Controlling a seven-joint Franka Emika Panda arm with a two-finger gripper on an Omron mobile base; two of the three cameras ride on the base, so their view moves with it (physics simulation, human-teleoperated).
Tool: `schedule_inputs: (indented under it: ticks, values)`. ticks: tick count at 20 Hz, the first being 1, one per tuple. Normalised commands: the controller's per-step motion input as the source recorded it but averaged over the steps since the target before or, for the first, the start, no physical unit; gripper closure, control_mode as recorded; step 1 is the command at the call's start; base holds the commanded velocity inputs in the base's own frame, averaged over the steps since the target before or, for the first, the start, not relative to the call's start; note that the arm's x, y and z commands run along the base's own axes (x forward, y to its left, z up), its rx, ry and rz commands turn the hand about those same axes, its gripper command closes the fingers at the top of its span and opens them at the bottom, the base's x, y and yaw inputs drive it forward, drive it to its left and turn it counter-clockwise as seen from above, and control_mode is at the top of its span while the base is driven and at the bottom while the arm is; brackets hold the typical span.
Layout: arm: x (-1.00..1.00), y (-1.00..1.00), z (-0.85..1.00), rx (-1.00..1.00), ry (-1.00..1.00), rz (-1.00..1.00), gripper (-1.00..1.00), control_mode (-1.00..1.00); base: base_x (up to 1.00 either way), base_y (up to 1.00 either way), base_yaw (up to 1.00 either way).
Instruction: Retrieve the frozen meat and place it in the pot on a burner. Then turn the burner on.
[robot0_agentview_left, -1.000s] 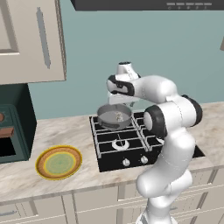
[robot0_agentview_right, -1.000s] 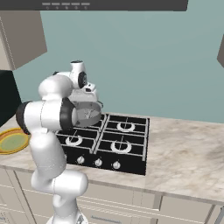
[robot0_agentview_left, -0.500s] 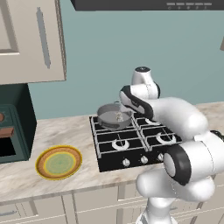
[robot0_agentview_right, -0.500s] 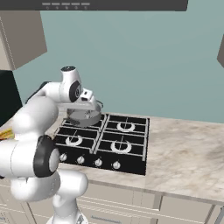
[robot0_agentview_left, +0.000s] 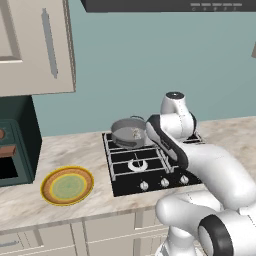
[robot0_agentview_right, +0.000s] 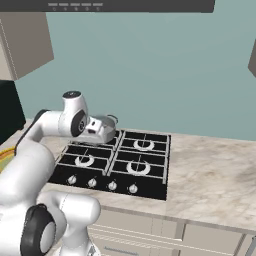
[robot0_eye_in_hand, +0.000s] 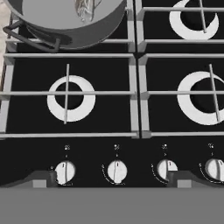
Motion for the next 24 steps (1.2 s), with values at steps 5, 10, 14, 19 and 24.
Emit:
schedule_inputs:
  ticks: [5, 10, 14, 19, 24]
  values:
    - [-0.23, -0.09, -0.30, -0.06, 0.05, 0.00, -1.00, -1.00, 0.00, 0.00, 0.00]
    - [0.00, -0.04, -0.42, 0.01, 0.03, 0.00, -1.00, -1.00, 0.00, 0.00, 0.00]
    - [0.00, -0.07, -0.48, 0.07, 0.11, 0.00, -1.00, -1.00, 0.00, 0.00, 0.00]
    - [0.02, 0.00, -0.51, 0.00, 0.12, 0.00, -1.00, -1.00, 0.00, 0.00, 0.00]
    - [0.08, 0.00, -0.32, 0.00, 0.27, 0.00, -1.00, -1.00, 0.00, 0.00, 0.00]
